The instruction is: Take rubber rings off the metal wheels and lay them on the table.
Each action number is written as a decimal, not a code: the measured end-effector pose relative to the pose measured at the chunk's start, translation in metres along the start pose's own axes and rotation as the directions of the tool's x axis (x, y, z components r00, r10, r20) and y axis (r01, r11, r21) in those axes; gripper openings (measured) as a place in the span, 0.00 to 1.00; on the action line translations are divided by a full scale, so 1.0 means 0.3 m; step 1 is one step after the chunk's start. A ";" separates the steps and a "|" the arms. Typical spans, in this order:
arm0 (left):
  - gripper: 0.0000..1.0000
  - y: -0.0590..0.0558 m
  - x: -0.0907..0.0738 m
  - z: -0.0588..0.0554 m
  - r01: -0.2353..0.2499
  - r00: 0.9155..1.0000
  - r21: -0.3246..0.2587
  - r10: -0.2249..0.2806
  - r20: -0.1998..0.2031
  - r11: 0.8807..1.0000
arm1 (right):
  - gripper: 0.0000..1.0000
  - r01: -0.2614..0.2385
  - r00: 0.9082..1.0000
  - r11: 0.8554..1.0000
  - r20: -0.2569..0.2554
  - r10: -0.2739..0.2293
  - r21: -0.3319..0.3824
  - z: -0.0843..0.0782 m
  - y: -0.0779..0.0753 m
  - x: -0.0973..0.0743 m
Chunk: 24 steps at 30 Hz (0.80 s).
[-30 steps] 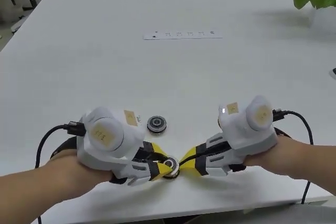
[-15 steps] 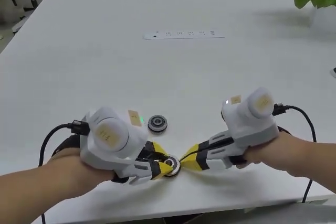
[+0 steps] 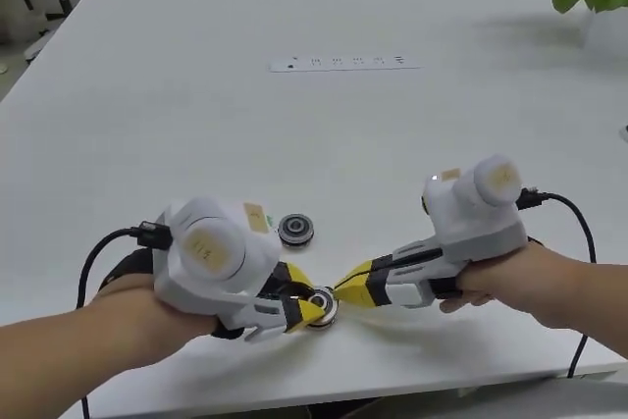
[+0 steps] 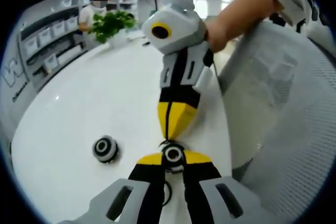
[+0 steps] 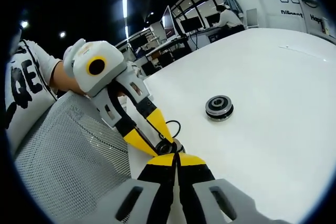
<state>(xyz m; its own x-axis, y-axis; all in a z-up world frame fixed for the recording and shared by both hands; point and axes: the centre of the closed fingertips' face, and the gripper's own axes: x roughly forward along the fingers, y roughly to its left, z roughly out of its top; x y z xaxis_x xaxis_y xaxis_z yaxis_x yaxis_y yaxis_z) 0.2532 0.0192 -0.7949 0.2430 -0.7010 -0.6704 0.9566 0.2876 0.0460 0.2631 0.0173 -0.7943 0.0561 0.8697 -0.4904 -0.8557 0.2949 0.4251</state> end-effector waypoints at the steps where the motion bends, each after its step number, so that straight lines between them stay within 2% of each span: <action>1: 0.12 0.000 0.000 0.000 -0.001 1.000 -0.001 0.001 -0.001 1.000 | 0.00 -0.001 1.000 1.000 0.001 0.001 0.002 -0.001 0.001 0.000; 24: 0.12 -0.004 0.001 0.005 0.000 1.000 0.001 0.000 -0.008 1.000 | 0.00 -0.058 0.998 0.998 0.004 0.059 -0.034 0.018 0.052 0.012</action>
<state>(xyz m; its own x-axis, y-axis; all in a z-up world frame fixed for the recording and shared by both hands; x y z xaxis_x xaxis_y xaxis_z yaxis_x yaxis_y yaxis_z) 0.2524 0.0177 -0.7942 0.2413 -0.6958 -0.6764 0.9570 0.2865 0.0468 0.2528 0.0271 -0.7853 0.0081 0.8871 -0.4614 -0.8743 0.2302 0.4272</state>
